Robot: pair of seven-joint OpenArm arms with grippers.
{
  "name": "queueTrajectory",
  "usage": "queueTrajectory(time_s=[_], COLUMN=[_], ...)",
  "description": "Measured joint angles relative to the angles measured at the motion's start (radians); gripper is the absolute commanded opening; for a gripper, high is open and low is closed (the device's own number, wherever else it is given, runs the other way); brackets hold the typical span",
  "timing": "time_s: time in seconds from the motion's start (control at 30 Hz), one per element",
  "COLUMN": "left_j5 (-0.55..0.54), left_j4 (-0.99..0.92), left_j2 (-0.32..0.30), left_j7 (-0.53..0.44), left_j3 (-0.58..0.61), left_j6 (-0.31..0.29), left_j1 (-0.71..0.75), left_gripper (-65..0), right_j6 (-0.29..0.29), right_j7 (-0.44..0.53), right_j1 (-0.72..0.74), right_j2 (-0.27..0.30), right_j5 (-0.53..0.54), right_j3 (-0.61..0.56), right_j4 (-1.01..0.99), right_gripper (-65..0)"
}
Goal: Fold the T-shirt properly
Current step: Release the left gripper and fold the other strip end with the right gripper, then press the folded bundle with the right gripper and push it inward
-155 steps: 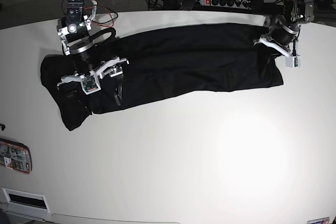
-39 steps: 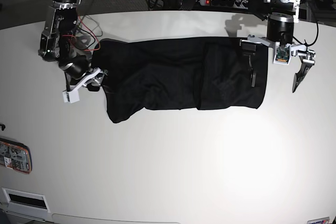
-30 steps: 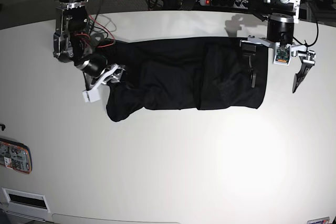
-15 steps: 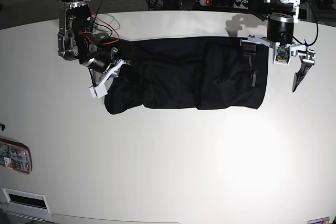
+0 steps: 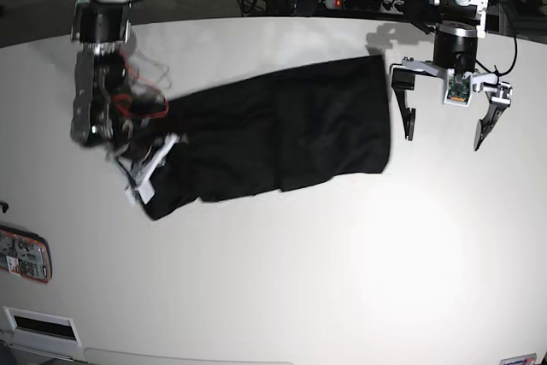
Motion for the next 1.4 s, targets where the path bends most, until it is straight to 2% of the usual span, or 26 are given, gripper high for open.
queueTrajectory(time_s=[0.1, 0.2, 0.3, 0.47, 0.57, 0.7, 0.77, 0.87, 0.9, 1.03, 1.27, 1.4], left_j5=[0.000, 0.000, 0.000, 0.000, 0.000, 0.000, 0.000, -0.001, 0.000, 0.000, 0.000, 0.000], left_j4=[0.000, 0.000, 0.000, 0.000, 0.000, -0.001, -0.001, -0.001, -0.001, -0.001, -0.001, -0.001], left_j2=[0.000, 0.000, 0.000, 0.001, 0.001, 0.002, 0.003, 0.000, 0.003, 0.002, 0.002, 0.003], left_j7=[-0.001, -0.002, 0.000, 0.000, 0.000, 0.000, 0.000, 0.000, 0.001, 0.001, 0.000, 0.000], left_j3=[0.000, 0.000, 0.000, 0.000, 0.000, 0.003, 0.003, 0.002, 0.002, 0.004, 0.004, 0.004], left_j6=[0.003, 0.003, 0.004, 0.003, 0.004, 0.002, 0.003, 0.004, 0.003, 0.004, 0.004, 0.003], left_j1=[-0.001, 0.000, -0.001, 0.000, -0.001, -0.001, 0.000, 0.000, -0.001, -0.001, -0.001, -0.001], left_gripper=[0.0, 0.0, 0.0, 0.0, 0.0, 0.0, 0.0, 0.0, 0.0, 0.0, 0.0, 0.0], right_j6=[0.002, 0.016, 0.004, 0.007, 0.008, 0.001, 0.002, 0.008, 0.008, -0.003, 0.000, -0.072], right_j7=[0.005, 0.002, -0.009, -0.082, -0.126, -0.148, -0.126, -0.193, -0.197, -0.104, -0.133, -0.135], right_j1=[0.023, 0.039, 0.041, 0.029, 0.032, 0.029, -0.050, -0.171, -0.177, -0.121, -0.144, -0.138], right_j2=[0.000, -0.008, -0.010, -0.008, -0.016, -0.100, -0.126, -0.127, -0.126, -0.127, -0.128, -0.180], right_j5=[-0.161, -0.264, -0.357, -0.392, -0.438, -0.499, -0.484, -0.507, -0.507, -0.504, -0.505, -0.512], right_j3=[0.002, 0.001, 0.001, 0.000, 0.000, -0.002, -0.020, -0.117, -0.149, -0.233, -0.284, -0.291], right_j4=[0.010, 0.010, 0.047, 0.220, 0.414, 0.566, 0.565, 0.542, 0.539, 0.559, 0.551, 0.554], right_gripper=[-65.0, -65.0, -65.0, -65.0, -65.0, -65.0, -65.0, -65.0, -65.0, -65.0, -65.0, -65.0])
